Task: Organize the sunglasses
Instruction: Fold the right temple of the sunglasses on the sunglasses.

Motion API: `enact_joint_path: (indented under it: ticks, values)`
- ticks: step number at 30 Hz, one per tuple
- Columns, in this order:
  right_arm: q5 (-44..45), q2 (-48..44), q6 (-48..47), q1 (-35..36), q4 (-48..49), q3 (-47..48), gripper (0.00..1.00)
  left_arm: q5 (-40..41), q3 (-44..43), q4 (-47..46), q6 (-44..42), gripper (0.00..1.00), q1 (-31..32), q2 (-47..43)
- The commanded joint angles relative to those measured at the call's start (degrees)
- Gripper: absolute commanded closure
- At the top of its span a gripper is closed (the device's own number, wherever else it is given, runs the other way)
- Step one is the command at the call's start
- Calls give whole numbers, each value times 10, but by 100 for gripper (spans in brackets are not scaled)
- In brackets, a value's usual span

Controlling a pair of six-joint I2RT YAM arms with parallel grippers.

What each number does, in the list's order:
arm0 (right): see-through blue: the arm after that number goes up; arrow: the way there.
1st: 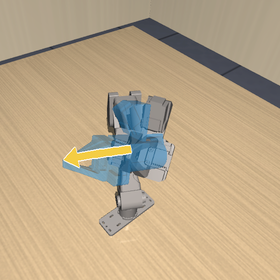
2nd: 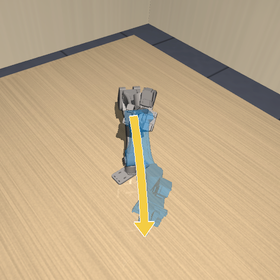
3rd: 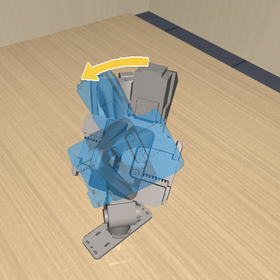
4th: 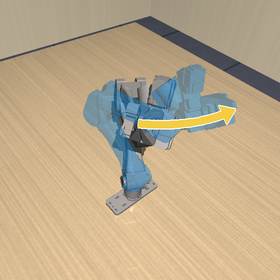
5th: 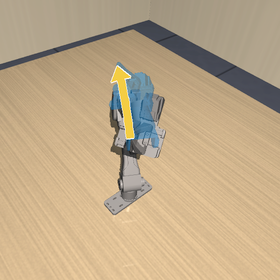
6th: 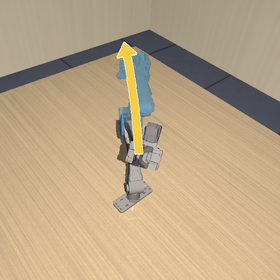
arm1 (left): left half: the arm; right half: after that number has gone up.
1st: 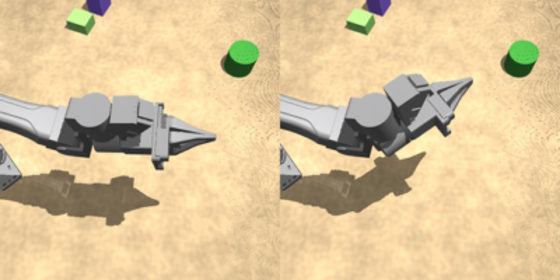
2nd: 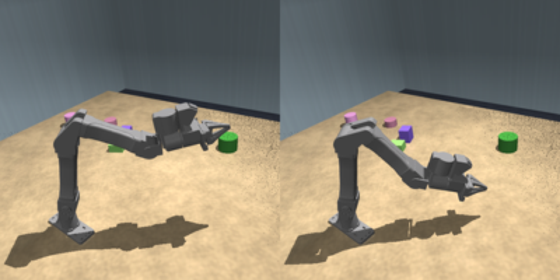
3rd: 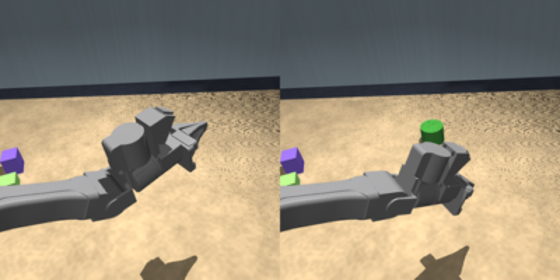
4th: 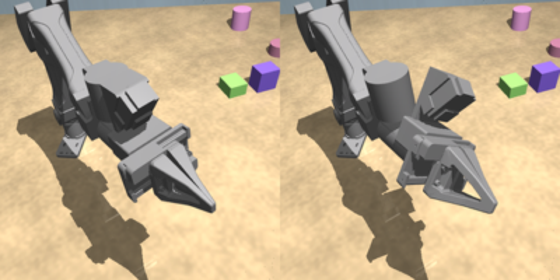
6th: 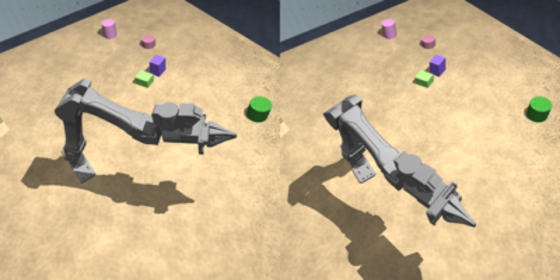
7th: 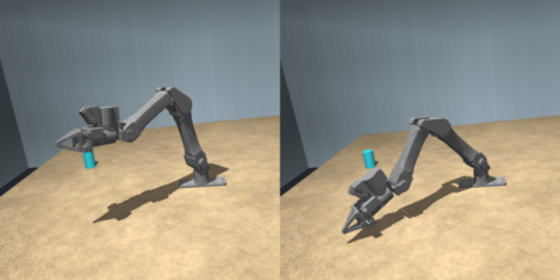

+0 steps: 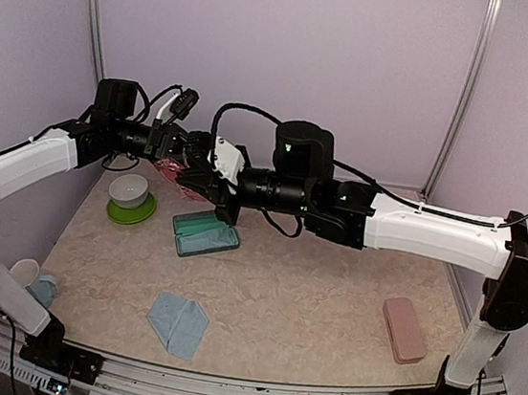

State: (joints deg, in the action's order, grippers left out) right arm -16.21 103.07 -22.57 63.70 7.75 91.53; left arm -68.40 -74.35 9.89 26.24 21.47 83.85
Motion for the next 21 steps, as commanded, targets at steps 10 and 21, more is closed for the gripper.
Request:
enact_joint_path:
  ticks: [10,21]
  values:
    - [56,-32,41,-16,45,-19,100,-27,14,7,-24,55,4,-24]
    - [-17,-54,24,-21,21,-46,100,53,-30,-17,25,51,-9,-17]
